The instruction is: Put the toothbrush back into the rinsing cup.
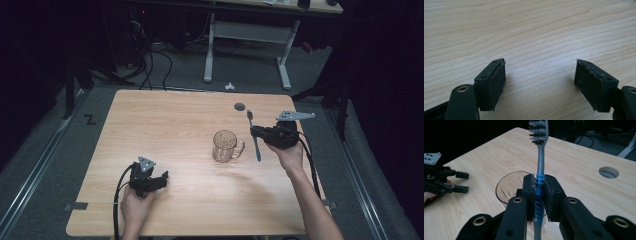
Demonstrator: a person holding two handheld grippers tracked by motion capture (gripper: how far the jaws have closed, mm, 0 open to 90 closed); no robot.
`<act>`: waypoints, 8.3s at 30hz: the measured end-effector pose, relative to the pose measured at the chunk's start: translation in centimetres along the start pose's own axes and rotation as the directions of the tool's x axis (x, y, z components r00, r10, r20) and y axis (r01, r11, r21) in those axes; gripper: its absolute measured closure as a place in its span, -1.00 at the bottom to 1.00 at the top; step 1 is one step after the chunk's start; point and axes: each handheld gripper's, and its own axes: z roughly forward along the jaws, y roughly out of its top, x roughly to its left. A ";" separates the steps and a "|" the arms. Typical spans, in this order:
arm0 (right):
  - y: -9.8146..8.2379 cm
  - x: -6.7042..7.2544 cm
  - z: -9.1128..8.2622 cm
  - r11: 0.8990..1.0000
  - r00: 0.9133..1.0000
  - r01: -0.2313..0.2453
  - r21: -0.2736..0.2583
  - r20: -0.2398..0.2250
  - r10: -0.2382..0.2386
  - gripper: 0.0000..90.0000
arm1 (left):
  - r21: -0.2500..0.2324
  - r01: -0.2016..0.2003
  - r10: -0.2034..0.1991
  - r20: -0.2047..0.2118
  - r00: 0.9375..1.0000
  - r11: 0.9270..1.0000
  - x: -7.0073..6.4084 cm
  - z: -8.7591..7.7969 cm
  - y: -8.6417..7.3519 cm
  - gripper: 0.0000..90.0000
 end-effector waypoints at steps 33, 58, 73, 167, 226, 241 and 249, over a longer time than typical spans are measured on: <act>3.5 1.0 3.4 0.995 0.999 0.040 -0.096 0.020 -0.039 0.79 | 0.000 0.000 0.000 0.003 1.000 1.000 0.0 0.0 0.0 -0.43; 3.3 0.8 5.3 0.995 0.998 0.044 -0.089 0.044 -0.040 0.78 | 0.000 -0.003 0.003 0.005 1.000 1.000 0.0 0.0 0.0 -0.44; 3.1 0.9 4.7 0.996 0.998 0.043 -0.075 0.038 -0.040 0.78 | 0.000 -0.003 0.003 0.005 1.000 1.000 0.0 0.0 0.0 -0.43; -1.1 0.9 3.5 0.998 0.996 0.049 -0.035 0.080 -0.046 0.78 | 0.000 -0.003 0.003 0.004 1.000 1.000 0.0 0.0 0.0 -0.43; -2.9 0.8 5.3 0.999 0.995 0.048 0.023 0.084 -0.050 0.77 | 0.000 -0.003 0.003 0.004 1.000 1.000 0.0 0.0 0.0 -0.43; -2.9 1.1 5.1 0.999 0.996 0.047 0.025 0.072 -0.049 0.48 | 0.000 -0.003 0.003 0.003 1.000 1.000 0.0 0.0 0.0 -0.43; -2.7 1.0 4.3 0.999 0.995 0.040 0.020 0.087 -0.042 0.32 | 0.000 -0.003 0.004 0.003 1.000 1.000 0.0 0.0 0.0 -0.43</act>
